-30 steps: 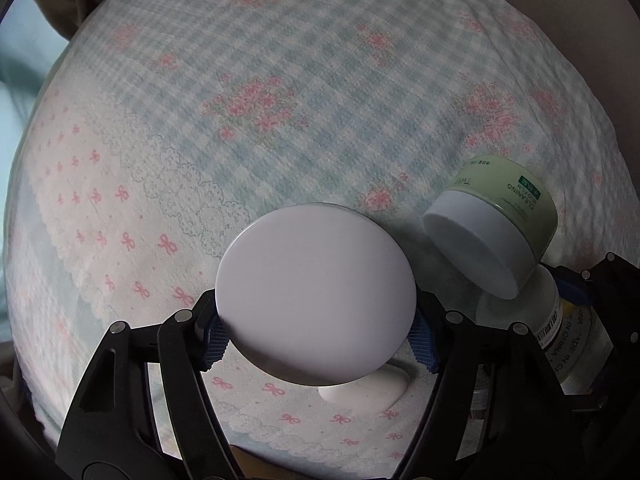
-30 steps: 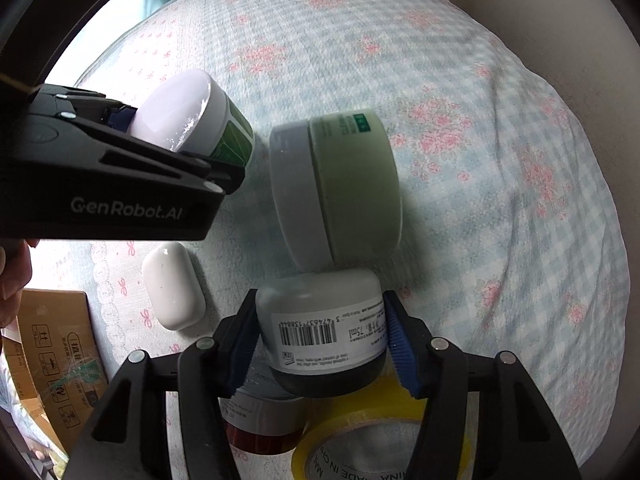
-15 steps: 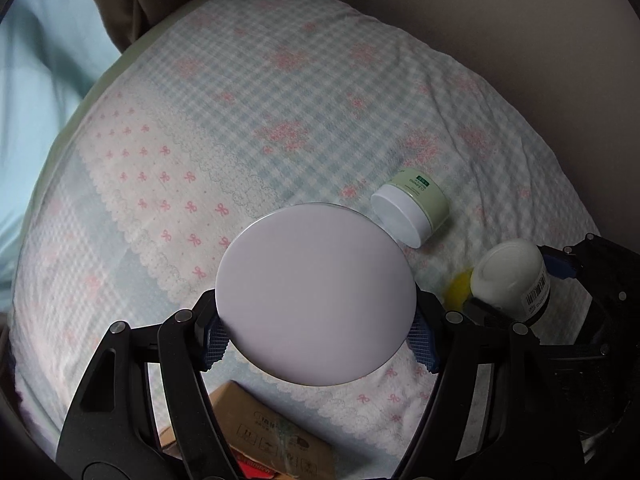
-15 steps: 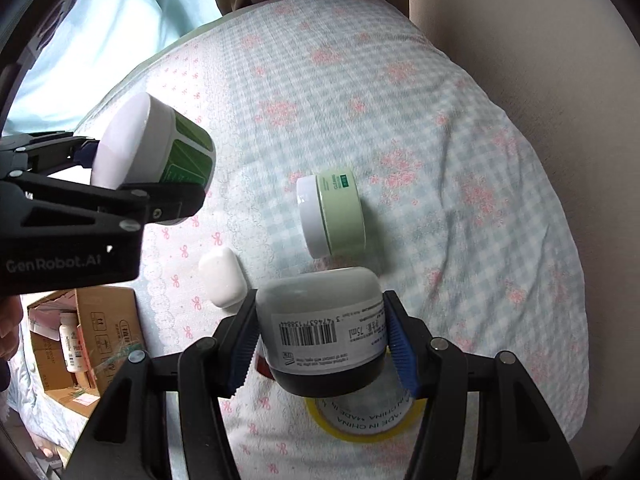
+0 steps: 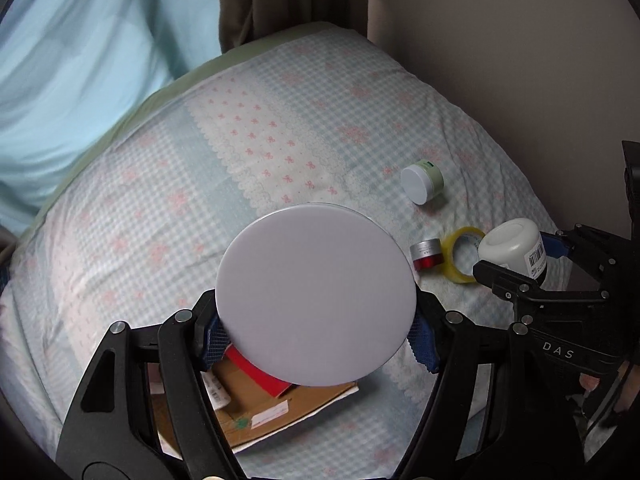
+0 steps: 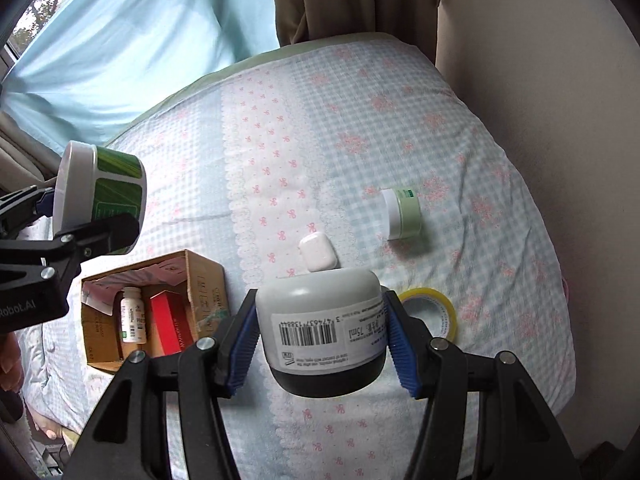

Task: Organize rigid objects
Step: 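Carry both jars into the cardboard box and open both tools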

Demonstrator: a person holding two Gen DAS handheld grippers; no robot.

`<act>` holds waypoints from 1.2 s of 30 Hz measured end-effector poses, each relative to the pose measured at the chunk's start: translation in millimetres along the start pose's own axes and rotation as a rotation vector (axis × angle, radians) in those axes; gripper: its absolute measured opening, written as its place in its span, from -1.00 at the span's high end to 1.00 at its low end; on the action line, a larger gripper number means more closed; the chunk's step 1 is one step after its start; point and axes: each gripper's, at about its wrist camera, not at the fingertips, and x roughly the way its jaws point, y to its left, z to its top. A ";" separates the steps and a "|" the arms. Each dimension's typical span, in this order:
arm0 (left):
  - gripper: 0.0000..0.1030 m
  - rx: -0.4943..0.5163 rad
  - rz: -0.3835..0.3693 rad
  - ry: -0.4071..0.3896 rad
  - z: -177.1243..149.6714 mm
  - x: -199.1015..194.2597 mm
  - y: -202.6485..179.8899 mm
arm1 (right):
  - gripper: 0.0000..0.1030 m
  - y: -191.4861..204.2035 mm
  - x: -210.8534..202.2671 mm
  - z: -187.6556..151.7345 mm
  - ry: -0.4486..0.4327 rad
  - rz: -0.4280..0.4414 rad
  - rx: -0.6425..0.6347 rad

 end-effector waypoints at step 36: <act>-0.34 -0.210 0.047 0.133 -220.2 50.7 221.8 | -0.06 265.0 94.0 -59.8 0.173 0.129 -0.246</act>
